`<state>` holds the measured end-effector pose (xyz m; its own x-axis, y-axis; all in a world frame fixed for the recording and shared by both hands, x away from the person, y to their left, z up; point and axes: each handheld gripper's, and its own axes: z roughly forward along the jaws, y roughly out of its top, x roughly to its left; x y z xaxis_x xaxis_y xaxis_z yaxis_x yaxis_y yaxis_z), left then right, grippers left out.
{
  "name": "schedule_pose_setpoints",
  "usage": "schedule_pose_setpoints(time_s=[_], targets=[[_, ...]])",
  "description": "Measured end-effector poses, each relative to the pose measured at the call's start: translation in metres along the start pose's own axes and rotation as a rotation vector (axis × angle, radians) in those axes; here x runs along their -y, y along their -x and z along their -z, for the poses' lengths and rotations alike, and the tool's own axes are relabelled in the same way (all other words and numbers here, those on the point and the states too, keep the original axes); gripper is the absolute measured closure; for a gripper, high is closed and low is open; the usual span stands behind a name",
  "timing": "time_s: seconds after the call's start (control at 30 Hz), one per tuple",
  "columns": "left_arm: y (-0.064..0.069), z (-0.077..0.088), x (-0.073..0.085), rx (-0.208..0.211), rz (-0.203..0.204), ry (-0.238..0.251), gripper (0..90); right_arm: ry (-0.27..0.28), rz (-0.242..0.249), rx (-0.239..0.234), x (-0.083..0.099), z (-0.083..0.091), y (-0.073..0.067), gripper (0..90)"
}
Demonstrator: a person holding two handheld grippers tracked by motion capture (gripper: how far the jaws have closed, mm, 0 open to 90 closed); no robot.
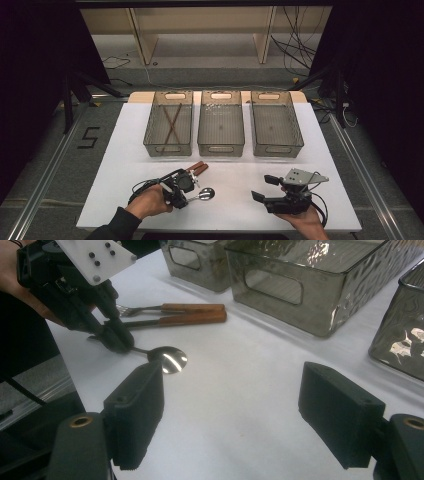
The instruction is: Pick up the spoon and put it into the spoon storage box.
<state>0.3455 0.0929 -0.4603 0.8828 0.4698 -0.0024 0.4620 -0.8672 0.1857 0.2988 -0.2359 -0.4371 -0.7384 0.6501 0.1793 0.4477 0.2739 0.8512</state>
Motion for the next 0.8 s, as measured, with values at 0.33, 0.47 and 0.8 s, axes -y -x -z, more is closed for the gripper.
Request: schedule_pose_setpoints(time_s=[0.33, 0.47, 0.8], targets=[[-0.0011, 0.0004, 0.0007, 0.013, -0.010, 0.029, 84.3, -0.002, 0.001, 0.002, 0.0002, 0.0000, 0.0005, 27.0], [-0.0012, 0.0013, 0.0006, 0.010, -0.018, 0.033, 84.5, -0.001, -0.001, 0.002, 0.0002, 0.0003, 0.0006, 27.0], [-0.0054, 0.0029, 0.0032, 0.021, 0.012, 0.077, 84.6, -0.001, -0.003, 0.004, 0.0003, 0.0004, 0.0012, 27.1]])
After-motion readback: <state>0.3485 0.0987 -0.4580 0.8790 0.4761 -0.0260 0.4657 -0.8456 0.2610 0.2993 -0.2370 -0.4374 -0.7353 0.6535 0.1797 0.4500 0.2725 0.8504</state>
